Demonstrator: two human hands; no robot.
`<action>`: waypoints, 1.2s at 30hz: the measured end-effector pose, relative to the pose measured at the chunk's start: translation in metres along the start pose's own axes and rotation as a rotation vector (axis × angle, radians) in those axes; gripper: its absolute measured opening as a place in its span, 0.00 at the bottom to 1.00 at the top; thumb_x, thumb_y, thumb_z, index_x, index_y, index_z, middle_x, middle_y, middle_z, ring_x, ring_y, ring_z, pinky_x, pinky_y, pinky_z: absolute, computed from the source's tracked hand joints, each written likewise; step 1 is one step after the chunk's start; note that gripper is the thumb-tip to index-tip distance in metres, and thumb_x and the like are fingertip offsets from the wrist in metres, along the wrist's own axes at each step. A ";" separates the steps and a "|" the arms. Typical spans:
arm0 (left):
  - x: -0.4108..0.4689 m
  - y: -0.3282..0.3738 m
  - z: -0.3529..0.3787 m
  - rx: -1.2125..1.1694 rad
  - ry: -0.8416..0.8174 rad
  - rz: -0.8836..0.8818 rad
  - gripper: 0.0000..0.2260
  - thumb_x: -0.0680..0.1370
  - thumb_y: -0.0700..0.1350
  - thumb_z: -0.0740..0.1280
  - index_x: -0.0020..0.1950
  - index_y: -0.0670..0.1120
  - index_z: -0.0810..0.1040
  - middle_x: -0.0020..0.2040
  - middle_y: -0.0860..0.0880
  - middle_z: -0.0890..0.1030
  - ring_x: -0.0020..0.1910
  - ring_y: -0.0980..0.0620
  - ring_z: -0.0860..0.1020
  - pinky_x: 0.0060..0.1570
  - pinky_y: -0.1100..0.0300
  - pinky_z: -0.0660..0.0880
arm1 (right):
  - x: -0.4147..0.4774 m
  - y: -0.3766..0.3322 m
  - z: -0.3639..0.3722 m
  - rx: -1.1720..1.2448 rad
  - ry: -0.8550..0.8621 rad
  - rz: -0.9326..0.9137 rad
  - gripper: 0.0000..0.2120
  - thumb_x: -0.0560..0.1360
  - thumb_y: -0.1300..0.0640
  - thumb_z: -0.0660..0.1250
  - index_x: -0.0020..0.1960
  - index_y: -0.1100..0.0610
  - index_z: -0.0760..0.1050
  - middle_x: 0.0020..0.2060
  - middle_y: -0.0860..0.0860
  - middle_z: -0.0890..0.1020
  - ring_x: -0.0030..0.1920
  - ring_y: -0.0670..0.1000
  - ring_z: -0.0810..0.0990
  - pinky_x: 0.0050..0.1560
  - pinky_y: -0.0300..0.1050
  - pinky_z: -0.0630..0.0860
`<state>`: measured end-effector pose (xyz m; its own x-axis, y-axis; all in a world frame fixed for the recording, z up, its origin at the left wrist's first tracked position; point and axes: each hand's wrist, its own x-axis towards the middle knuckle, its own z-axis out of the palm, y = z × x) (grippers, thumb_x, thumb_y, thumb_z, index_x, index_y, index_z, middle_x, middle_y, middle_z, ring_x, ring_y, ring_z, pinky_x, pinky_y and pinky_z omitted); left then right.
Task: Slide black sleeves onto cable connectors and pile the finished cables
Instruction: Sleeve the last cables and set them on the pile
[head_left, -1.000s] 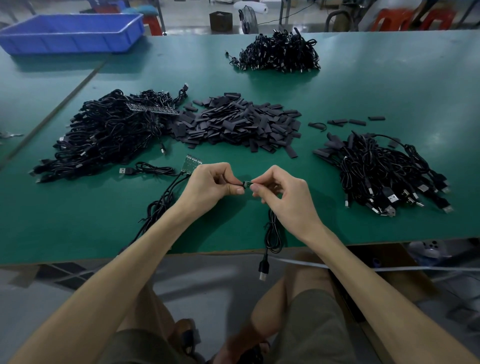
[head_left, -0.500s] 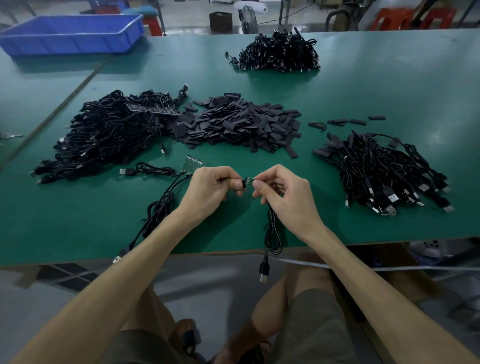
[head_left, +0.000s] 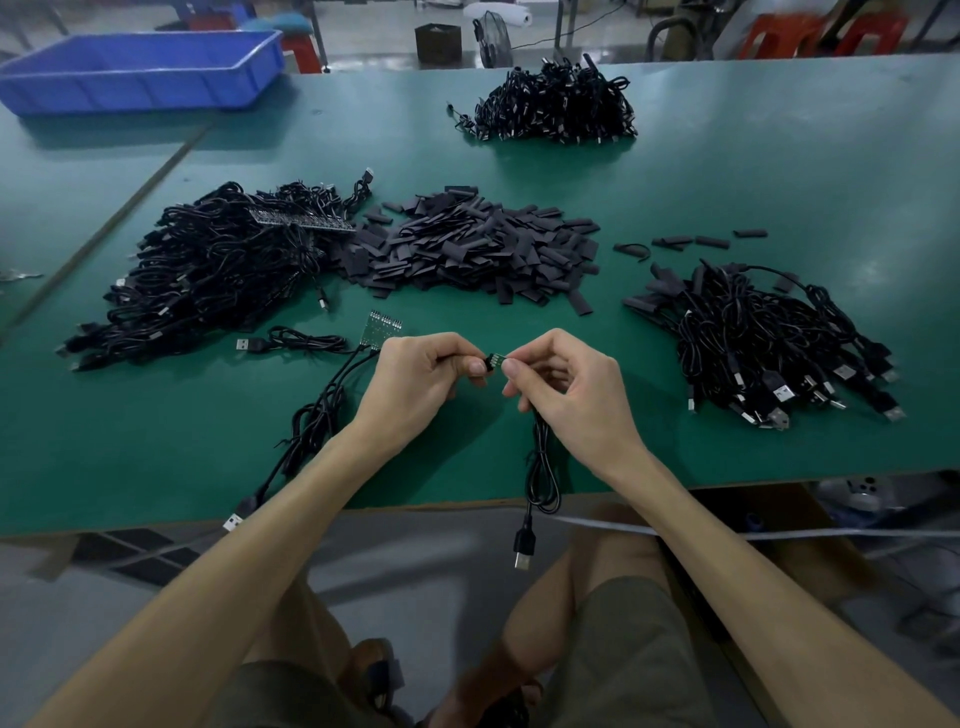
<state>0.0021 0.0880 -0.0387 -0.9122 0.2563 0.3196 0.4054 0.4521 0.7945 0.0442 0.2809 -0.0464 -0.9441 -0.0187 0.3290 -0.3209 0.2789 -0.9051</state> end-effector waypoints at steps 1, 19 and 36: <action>0.000 0.000 0.000 0.000 0.006 0.004 0.09 0.78 0.38 0.71 0.42 0.51 0.84 0.33 0.51 0.85 0.28 0.47 0.77 0.32 0.49 0.76 | 0.000 0.000 0.000 -0.001 0.001 0.001 0.03 0.79 0.58 0.73 0.48 0.56 0.80 0.36 0.48 0.86 0.34 0.49 0.84 0.39 0.39 0.79; -0.005 0.000 0.002 0.284 -0.056 0.217 0.06 0.76 0.38 0.70 0.47 0.46 0.87 0.41 0.57 0.83 0.42 0.55 0.81 0.51 0.53 0.78 | 0.001 0.007 -0.002 -0.087 -0.105 0.035 0.03 0.78 0.60 0.74 0.45 0.55 0.83 0.34 0.48 0.85 0.32 0.46 0.82 0.38 0.41 0.80; -0.004 0.002 0.005 0.311 -0.183 0.224 0.11 0.82 0.44 0.68 0.62 0.43 0.83 0.48 0.50 0.78 0.46 0.53 0.76 0.50 0.63 0.72 | 0.008 0.010 -0.006 0.120 0.021 0.225 0.04 0.79 0.58 0.74 0.48 0.59 0.82 0.37 0.54 0.87 0.36 0.52 0.87 0.42 0.43 0.82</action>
<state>0.0069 0.0927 -0.0408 -0.7855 0.5124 0.3470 0.6163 0.5970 0.5136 0.0337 0.2899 -0.0513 -0.9914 0.0508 0.1204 -0.1110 0.1576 -0.9812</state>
